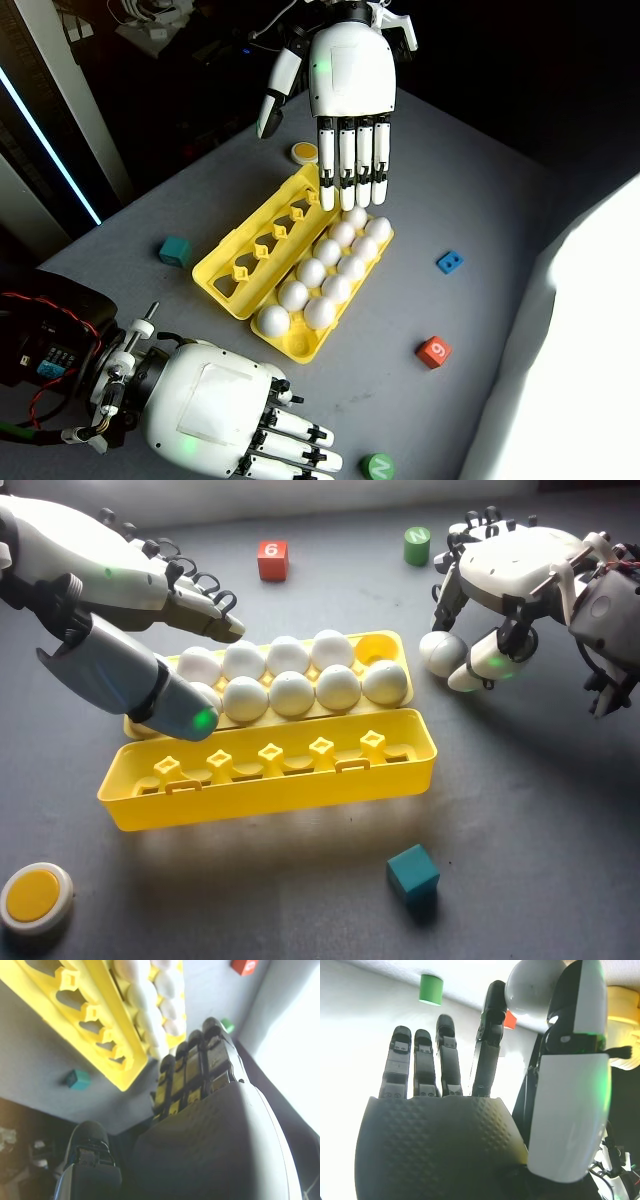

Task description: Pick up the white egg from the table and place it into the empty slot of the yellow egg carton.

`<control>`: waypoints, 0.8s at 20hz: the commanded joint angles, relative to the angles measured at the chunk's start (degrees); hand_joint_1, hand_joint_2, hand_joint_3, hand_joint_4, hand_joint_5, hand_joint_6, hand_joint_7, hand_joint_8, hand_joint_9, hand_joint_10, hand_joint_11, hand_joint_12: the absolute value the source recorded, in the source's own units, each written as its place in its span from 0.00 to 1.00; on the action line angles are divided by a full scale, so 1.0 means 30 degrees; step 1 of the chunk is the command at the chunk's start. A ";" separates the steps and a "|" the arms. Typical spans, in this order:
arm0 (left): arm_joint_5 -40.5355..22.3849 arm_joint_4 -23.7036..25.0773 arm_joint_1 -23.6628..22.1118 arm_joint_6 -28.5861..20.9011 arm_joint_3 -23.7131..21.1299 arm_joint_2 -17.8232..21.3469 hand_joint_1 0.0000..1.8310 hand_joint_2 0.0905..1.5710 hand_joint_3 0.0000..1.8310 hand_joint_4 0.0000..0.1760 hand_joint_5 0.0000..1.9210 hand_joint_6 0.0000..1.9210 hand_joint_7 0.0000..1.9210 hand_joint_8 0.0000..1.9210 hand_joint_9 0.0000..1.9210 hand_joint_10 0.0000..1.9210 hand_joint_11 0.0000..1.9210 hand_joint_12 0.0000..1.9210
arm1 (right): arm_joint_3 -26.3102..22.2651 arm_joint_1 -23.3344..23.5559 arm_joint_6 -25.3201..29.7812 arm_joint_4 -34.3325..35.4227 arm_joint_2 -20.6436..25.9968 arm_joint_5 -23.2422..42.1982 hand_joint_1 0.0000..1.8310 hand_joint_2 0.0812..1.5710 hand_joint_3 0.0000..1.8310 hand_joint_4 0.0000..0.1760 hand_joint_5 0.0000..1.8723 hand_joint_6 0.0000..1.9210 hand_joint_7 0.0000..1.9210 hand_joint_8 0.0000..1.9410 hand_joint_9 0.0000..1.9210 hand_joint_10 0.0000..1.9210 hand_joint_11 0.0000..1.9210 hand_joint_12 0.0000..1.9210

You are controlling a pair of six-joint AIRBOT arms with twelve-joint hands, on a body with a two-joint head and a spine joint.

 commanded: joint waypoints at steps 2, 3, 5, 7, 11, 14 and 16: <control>0.1499 0.0049 -0.0169 -0.0018 0.0025 -0.0001 0.00 0.72 0.00 0.00 0.05 0.00 0.04 0.00 0.04 0.00 0.00 0.09 | 0.0093 0.0124 0.0074 -0.0553 0.0092 0.1560 0.64 0.58 0.00 0.00 0.78 0.07 0.16 0.00 0.02 0.00 0.00 0.00; 0.1497 0.0049 -0.0165 -0.0018 0.0038 0.0001 0.00 0.72 0.00 0.00 0.06 0.00 0.05 0.00 0.04 0.00 0.00 0.10 | 0.0091 0.0275 0.0091 -0.0551 0.0105 0.1509 0.64 0.58 0.00 0.14 0.78 0.07 0.16 0.00 0.01 0.00 0.00 0.00; 0.1455 0.0049 -0.0157 -0.0019 0.0073 0.0005 0.00 0.72 0.00 0.00 0.04 0.00 0.04 0.00 0.04 0.00 0.00 0.10 | 0.0070 0.0665 0.0504 -0.0549 0.0242 0.1247 0.64 0.58 0.00 0.24 0.78 0.07 0.16 0.00 0.00 0.00 0.00 0.00; 0.1442 0.0049 -0.0157 -0.0058 0.0122 0.0005 0.00 0.72 0.00 0.00 0.05 0.00 0.05 0.00 0.05 0.00 0.00 0.13 | -0.0049 0.1100 0.1031 -0.0547 0.0485 0.0960 0.64 0.59 0.00 0.20 0.78 0.08 0.15 0.00 0.00 0.00 0.00 0.00; 0.1442 0.0049 -0.0159 -0.0060 0.0142 0.0003 0.00 0.72 0.00 0.00 0.04 0.00 0.04 0.00 0.03 0.00 0.00 0.07 | -0.0650 0.1734 0.1054 -0.0545 0.0813 0.0733 0.64 0.59 0.00 0.19 0.78 0.08 0.17 0.00 0.02 0.00 0.00 0.00; 0.1442 0.0049 -0.0167 -0.0063 0.0187 -0.0032 0.00 0.72 0.00 0.00 0.06 0.00 0.05 0.00 0.05 0.00 0.00 0.12 | -0.0654 0.2223 0.0825 -0.0543 0.0695 0.0726 0.64 0.59 0.00 0.20 0.78 0.08 0.17 0.00 0.02 0.00 0.00 0.00; 0.1442 0.0047 -0.0167 -0.0063 0.0216 -0.0062 0.00 0.72 0.00 0.00 0.05 0.00 0.04 0.00 0.04 0.00 0.00 0.10 | -0.0650 0.2555 0.0389 -0.0541 0.0437 0.0697 0.64 0.59 0.00 0.00 0.77 0.08 0.18 0.00 0.02 0.00 0.00 0.00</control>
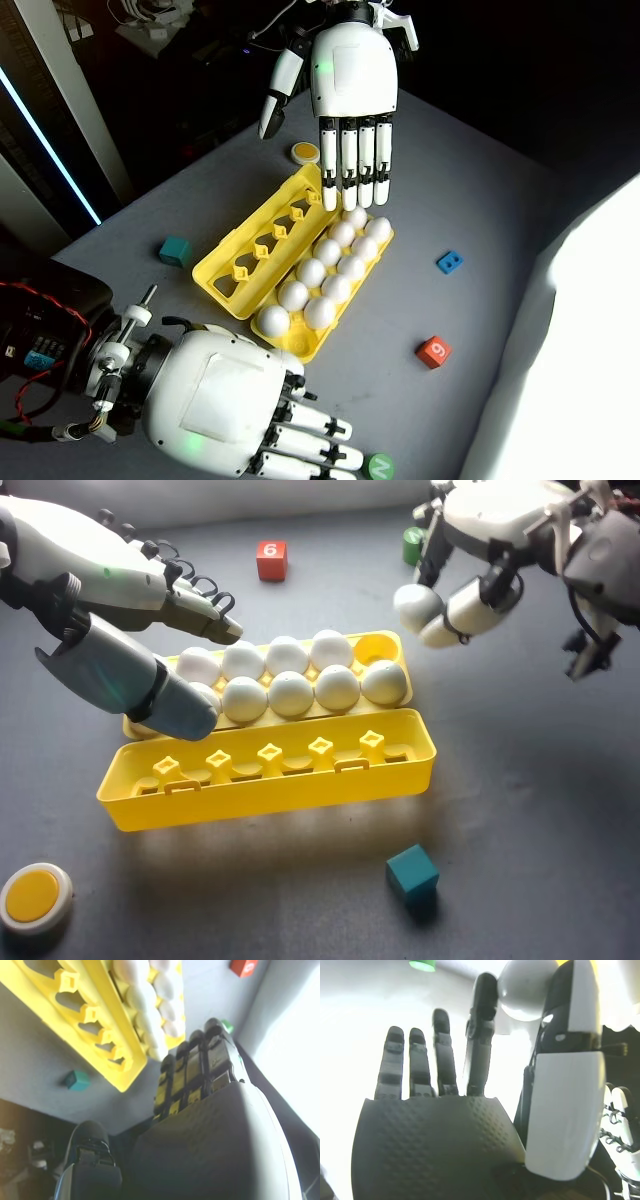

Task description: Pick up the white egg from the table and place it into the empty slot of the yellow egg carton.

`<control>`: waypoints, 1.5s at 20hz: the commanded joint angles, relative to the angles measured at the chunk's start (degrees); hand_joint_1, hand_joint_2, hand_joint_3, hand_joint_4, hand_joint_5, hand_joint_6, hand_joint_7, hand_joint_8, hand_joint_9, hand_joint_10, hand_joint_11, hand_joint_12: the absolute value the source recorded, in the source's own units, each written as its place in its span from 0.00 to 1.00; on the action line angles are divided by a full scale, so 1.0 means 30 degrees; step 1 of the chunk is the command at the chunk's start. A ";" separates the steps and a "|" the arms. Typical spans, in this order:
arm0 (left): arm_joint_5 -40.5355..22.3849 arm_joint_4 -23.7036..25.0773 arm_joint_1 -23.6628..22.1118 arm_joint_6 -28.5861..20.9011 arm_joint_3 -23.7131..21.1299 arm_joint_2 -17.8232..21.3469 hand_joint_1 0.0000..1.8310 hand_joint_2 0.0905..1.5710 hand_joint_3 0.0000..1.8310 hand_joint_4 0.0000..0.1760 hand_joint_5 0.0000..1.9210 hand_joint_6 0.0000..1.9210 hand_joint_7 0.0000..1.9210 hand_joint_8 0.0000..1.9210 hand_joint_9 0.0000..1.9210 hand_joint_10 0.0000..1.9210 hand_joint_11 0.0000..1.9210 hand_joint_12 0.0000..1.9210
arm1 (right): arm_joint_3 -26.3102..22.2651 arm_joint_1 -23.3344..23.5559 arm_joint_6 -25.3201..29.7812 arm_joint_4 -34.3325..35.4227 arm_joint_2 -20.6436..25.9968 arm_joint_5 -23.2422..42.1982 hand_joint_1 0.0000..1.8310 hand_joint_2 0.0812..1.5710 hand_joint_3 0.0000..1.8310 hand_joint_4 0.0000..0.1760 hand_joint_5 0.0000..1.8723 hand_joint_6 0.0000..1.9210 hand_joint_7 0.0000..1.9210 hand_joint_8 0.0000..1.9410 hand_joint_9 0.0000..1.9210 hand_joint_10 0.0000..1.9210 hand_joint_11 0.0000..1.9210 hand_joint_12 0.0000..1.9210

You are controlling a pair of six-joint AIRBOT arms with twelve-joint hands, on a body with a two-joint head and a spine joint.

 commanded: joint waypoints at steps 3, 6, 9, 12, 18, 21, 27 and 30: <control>0.1486 0.0054 -0.0167 -0.0051 0.0135 -0.0066 0.00 0.72 0.00 0.00 0.04 0.00 0.04 0.00 0.02 0.00 0.00 0.06 | -0.0028 0.0388 -0.0382 -0.0543 -0.0358 0.1374 0.64 0.59 0.00 0.00 0.78 0.08 0.18 0.00 0.03 0.00 0.00 0.00; 0.1486 0.0054 -0.0169 -0.0051 0.0137 -0.0084 0.00 0.73 0.00 0.00 0.05 0.00 0.04 0.00 0.02 0.00 0.00 0.04 | -0.0026 0.0338 -0.0632 -0.0508 -0.0776 0.1372 0.64 0.59 0.00 0.08 0.78 0.07 0.18 0.00 0.03 0.00 0.00 0.00; 0.1486 0.0054 -0.0171 -0.0051 0.0135 -0.0105 0.00 0.73 0.00 0.00 0.07 0.00 0.06 0.00 0.05 0.00 0.00 0.11 | -0.0007 0.0430 -0.0743 -0.0510 -0.0981 0.1364 0.64 0.59 0.00 0.00 0.78 0.07 0.18 0.00 0.03 0.00 0.00 0.00; 0.1486 0.0053 -0.0169 -0.0053 0.0132 -0.0112 0.00 0.72 0.00 0.00 0.08 0.00 0.07 0.00 0.05 0.00 0.00 0.10 | 0.0003 0.0420 -0.0938 -0.0510 -0.1151 0.1230 0.64 0.58 0.00 0.17 0.78 0.07 0.18 0.00 0.04 0.00 0.00 0.00; 0.1486 0.0053 -0.0169 -0.0058 0.0107 -0.0112 0.00 0.72 0.00 0.00 0.07 0.00 0.07 0.00 0.05 0.00 0.00 0.12 | 0.0001 0.0312 -0.1009 -0.0510 -0.1250 0.1211 0.63 0.58 0.00 0.54 0.78 0.06 0.19 0.00 0.04 0.00 0.00 0.00; 0.1486 0.0053 -0.0169 -0.0058 0.0072 -0.0110 0.00 0.72 0.00 0.00 0.05 0.00 0.04 0.00 0.02 0.00 0.00 0.04 | -0.0001 0.0210 -0.1052 -0.0512 -0.1248 0.1211 0.47 0.56 0.00 0.39 0.51 0.03 0.12 0.00 0.02 0.00 0.00 0.00; 0.1486 0.0053 -0.0167 -0.0066 0.0044 -0.0105 0.00 0.72 0.00 0.00 0.06 0.00 0.04 0.00 0.02 0.00 0.00 0.02 | -0.0003 -0.0051 -0.1089 -0.0512 -0.1240 0.1211 0.46 0.55 0.00 0.45 0.48 0.02 0.11 0.00 0.02 0.00 0.00 0.00; 0.1484 0.0053 -0.0157 -0.0087 0.0042 -0.0099 0.00 0.71 0.00 0.00 0.07 0.01 0.05 0.01 0.03 0.01 0.01 0.03 | -0.0022 -0.0055 -0.1091 -0.0512 -0.1189 0.1185 0.39 0.57 0.00 0.93 0.42 0.00 0.08 0.00 0.00 0.00 0.00 0.00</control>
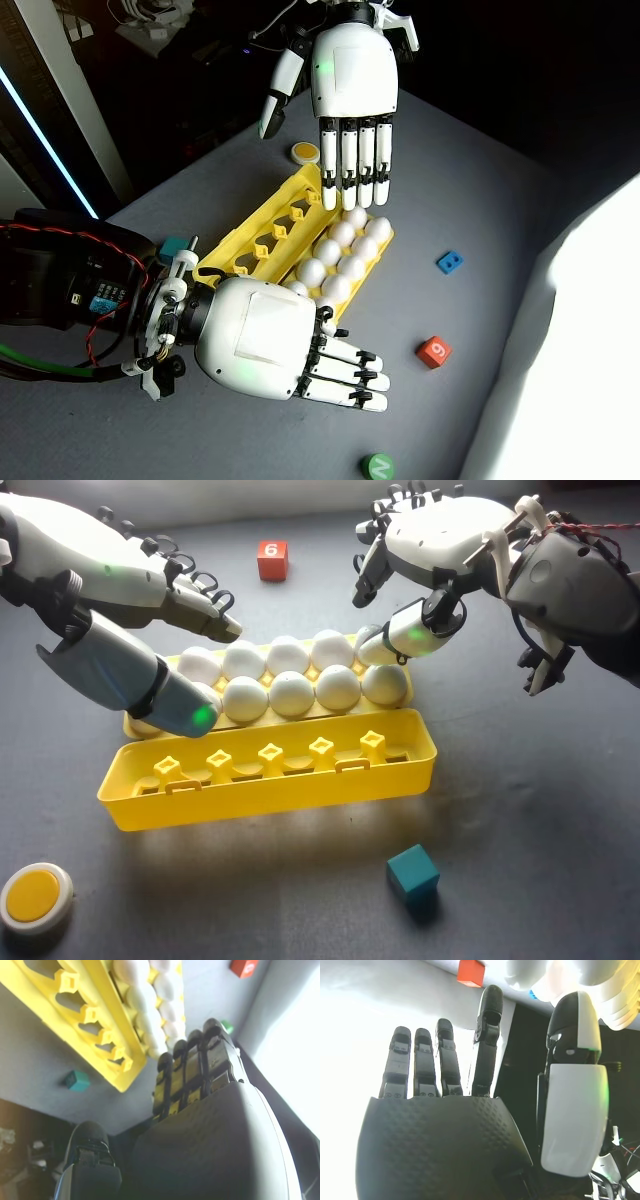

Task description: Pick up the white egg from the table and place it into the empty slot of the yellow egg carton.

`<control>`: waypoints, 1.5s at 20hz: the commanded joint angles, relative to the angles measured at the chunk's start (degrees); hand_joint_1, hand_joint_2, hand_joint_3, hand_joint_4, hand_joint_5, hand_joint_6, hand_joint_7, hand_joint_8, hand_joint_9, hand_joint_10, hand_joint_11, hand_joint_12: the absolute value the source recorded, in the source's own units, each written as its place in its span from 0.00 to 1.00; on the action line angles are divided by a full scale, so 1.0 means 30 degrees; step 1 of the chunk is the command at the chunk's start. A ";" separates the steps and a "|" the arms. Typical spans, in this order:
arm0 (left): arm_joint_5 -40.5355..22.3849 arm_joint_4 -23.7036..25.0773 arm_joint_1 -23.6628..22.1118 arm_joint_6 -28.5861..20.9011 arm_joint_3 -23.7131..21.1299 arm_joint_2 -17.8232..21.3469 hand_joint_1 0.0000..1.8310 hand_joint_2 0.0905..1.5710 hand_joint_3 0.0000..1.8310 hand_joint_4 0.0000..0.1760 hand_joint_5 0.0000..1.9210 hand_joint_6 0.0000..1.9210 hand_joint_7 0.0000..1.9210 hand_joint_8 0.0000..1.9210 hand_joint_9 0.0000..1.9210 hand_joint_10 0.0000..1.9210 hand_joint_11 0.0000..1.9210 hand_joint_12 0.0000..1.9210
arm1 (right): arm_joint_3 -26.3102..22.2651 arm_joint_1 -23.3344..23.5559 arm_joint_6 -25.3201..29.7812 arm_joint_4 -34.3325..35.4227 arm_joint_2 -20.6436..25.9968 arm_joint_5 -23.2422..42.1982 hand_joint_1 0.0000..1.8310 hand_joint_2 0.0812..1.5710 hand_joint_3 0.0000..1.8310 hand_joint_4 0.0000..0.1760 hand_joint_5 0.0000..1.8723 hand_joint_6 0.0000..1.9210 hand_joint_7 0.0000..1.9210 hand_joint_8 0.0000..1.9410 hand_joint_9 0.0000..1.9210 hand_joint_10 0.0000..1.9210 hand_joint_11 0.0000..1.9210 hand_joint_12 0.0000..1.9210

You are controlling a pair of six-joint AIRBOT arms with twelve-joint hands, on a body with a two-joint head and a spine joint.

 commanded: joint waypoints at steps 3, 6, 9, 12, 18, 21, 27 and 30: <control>0.1443 0.0054 -0.0148 -0.0099 -0.0057 -0.0002 0.00 0.72 0.00 0.00 0.07 0.00 0.05 0.00 0.03 0.00 0.00 0.05 | -0.0329 0.0025 0.0024 -0.0549 0.0533 0.1445 0.38 0.56 0.00 0.86 0.39 0.00 0.08 0.00 0.00 0.00 0.00 0.00; 0.1441 0.0054 -0.0121 -0.0099 -0.0049 0.0005 0.00 0.72 0.00 0.00 0.07 0.00 0.05 0.00 0.03 0.00 0.00 0.06 | -0.0595 -0.0052 0.0024 -0.0549 0.0831 0.1443 0.36 0.55 0.00 0.90 0.37 0.00 0.08 0.00 0.00 0.00 0.00 0.00; 0.1441 0.0056 -0.0113 -0.0097 0.0031 0.0003 0.00 0.72 0.00 0.00 0.09 0.00 0.07 0.00 0.05 0.00 0.00 0.12 | -0.1674 0.0180 0.0039 -0.0547 0.2013 0.1448 0.33 0.55 0.00 0.94 0.37 0.00 0.08 0.00 0.01 0.00 0.00 0.00; 0.1420 0.0056 -0.0113 -0.0095 0.0195 -0.0002 0.00 0.72 0.00 0.00 0.07 0.00 0.05 0.00 0.03 0.00 0.00 0.04 | -0.3446 0.0445 0.0269 -0.0545 0.3879 0.1450 0.31 0.54 0.00 0.91 0.37 0.00 0.10 0.01 0.01 0.00 0.00 0.00; 0.1372 0.0066 -0.0079 -0.0114 0.0698 0.0003 0.00 0.72 0.00 0.00 0.07 0.01 0.05 0.01 0.03 0.01 0.01 0.03 | -0.8167 0.0516 0.0068 -0.0562 0.8855 0.1341 0.27 0.53 0.00 0.79 0.21 0.00 0.05 0.00 0.00 0.00 0.00 0.00; 0.1372 0.0265 -0.0081 -0.0118 0.0994 0.0005 0.00 0.72 0.00 0.00 0.07 0.00 0.05 0.00 0.03 0.00 0.00 0.04 | -0.9829 0.0709 0.0015 -0.0566 1.0871 0.0816 0.26 0.54 0.00 0.57 0.10 0.00 0.04 0.00 0.00 0.00 0.00 0.00; 0.1118 0.0358 -0.1120 -0.0106 0.2464 0.0000 0.00 0.72 0.00 0.00 0.08 0.00 0.07 0.00 0.05 0.00 0.00 0.12 | -1.1767 0.0787 -0.0041 -0.0570 1.4147 -0.0733 0.29 0.57 0.00 0.00 0.09 0.01 0.06 0.01 0.03 0.01 0.02 0.01; 0.0963 0.0358 -0.1311 -0.0103 0.2535 0.0011 0.00 0.71 0.00 0.00 0.07 0.00 0.08 0.00 0.06 0.00 0.00 0.12 | -1.1886 0.0752 -0.0362 -0.0570 1.4414 -0.0700 0.25 0.66 0.01 0.00 0.06 0.00 0.06 0.00 0.04 0.00 0.00 0.14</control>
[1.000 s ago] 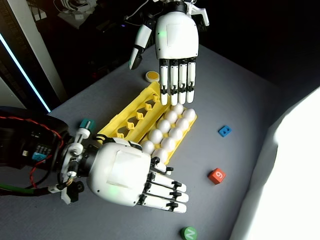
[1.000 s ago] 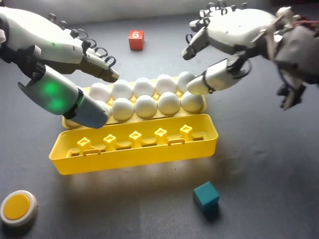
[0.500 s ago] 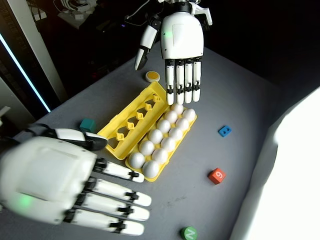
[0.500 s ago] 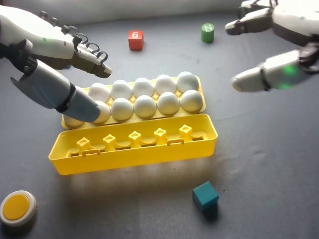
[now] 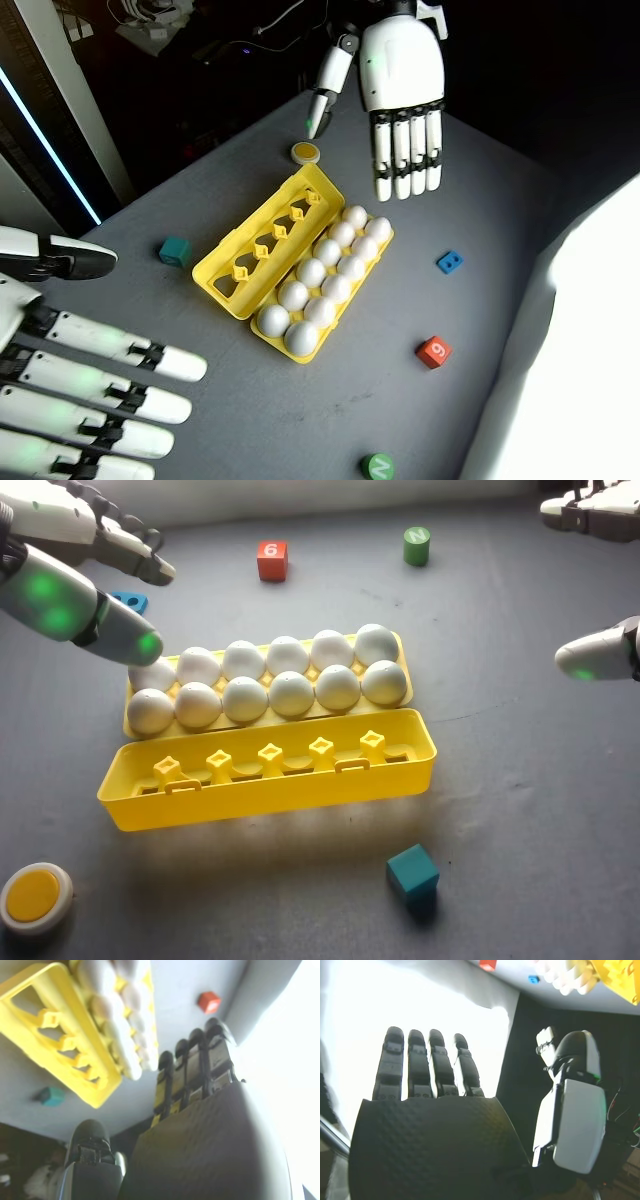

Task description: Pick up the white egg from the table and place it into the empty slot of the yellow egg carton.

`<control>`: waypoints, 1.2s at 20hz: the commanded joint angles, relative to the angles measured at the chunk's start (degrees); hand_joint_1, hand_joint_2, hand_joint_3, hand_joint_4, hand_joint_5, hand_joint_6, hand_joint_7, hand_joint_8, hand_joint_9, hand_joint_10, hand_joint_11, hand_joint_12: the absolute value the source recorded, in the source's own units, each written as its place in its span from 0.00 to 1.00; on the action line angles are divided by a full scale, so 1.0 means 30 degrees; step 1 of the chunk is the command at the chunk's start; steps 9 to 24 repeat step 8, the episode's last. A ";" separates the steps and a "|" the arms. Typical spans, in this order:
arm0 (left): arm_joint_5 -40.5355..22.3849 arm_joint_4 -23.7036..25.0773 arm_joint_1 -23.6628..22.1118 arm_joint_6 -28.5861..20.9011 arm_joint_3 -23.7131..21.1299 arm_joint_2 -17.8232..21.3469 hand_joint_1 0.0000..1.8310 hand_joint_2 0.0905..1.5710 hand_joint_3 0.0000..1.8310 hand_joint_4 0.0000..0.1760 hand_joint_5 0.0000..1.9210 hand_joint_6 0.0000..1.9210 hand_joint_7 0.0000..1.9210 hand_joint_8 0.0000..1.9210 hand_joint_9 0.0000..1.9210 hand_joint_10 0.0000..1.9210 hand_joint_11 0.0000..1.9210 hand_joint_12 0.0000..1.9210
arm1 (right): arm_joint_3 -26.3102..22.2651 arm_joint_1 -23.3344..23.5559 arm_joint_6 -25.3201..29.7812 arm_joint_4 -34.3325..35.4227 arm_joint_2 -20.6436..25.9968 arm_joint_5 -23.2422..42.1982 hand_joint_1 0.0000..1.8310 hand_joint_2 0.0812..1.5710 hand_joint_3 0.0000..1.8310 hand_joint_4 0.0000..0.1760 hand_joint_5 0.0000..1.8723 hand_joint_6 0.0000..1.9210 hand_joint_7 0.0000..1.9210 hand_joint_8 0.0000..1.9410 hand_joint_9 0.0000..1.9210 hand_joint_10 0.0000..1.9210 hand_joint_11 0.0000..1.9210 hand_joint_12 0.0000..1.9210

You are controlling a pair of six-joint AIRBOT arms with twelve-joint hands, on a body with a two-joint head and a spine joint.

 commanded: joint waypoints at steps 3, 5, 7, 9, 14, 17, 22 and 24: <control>0.1340 0.0183 -0.0495 -0.0041 -0.0001 0.0011 0.00 0.72 0.00 0.00 0.04 0.00 0.05 0.00 0.04 0.00 0.00 0.03 | -0.0142 0.0049 -0.0215 -0.0460 0.0147 0.1470 0.27 0.69 0.01 0.00 0.06 0.00 0.07 0.00 0.06 0.01 0.00 0.19; 0.1340 0.0183 -0.0598 -0.0039 0.0062 0.0003 0.00 0.73 0.00 0.00 0.05 0.01 0.05 0.00 0.04 0.01 0.01 0.02 | -0.0258 0.0072 -0.0259 -0.0468 0.0145 0.1560 0.22 0.74 0.01 0.00 0.08 0.00 0.08 0.00 0.07 0.00 0.00 0.15; 0.1295 0.0183 -0.0588 -0.0042 -0.0142 0.0030 0.00 0.73 0.00 0.00 0.07 0.00 0.06 0.00 0.05 0.00 0.00 0.09 | -0.0394 0.0110 -0.0284 -0.0474 0.0153 0.1850 0.16 0.76 0.00 0.00 0.08 0.00 0.09 0.00 0.07 0.00 0.00 0.19; 0.1291 0.0183 -0.0588 -0.0042 -0.0220 0.0049 0.00 0.73 0.00 0.00 0.08 0.01 0.07 0.00 0.06 0.00 0.00 0.11 | -0.0398 0.0110 -0.0284 -0.0476 0.0153 0.1850 0.14 0.76 0.00 0.00 0.09 0.00 0.09 0.00 0.08 0.00 0.00 0.22; 0.1291 0.0183 -0.0588 -0.0042 -0.0220 0.0049 0.00 0.73 0.00 0.00 0.08 0.01 0.07 0.00 0.06 0.00 0.00 0.11 | -0.0398 0.0110 -0.0284 -0.0476 0.0153 0.1850 0.14 0.76 0.00 0.00 0.09 0.00 0.09 0.00 0.08 0.00 0.00 0.22; 0.1291 0.0183 -0.0588 -0.0042 -0.0220 0.0049 0.00 0.73 0.00 0.00 0.08 0.01 0.07 0.00 0.06 0.00 0.00 0.11 | -0.0398 0.0110 -0.0284 -0.0476 0.0153 0.1850 0.14 0.76 0.00 0.00 0.09 0.00 0.09 0.00 0.08 0.00 0.00 0.22; 0.1291 0.0183 -0.0588 -0.0042 -0.0220 0.0049 0.00 0.73 0.00 0.00 0.08 0.01 0.07 0.00 0.06 0.00 0.00 0.11 | -0.0398 0.0110 -0.0284 -0.0476 0.0153 0.1850 0.14 0.76 0.00 0.00 0.09 0.00 0.09 0.00 0.08 0.00 0.00 0.22; 0.1291 0.0183 -0.0588 -0.0042 -0.0220 0.0049 0.00 0.73 0.00 0.00 0.08 0.01 0.07 0.00 0.06 0.00 0.00 0.11 | -0.0398 0.0110 -0.0284 -0.0476 0.0153 0.1850 0.14 0.76 0.00 0.00 0.09 0.00 0.09 0.00 0.08 0.00 0.00 0.22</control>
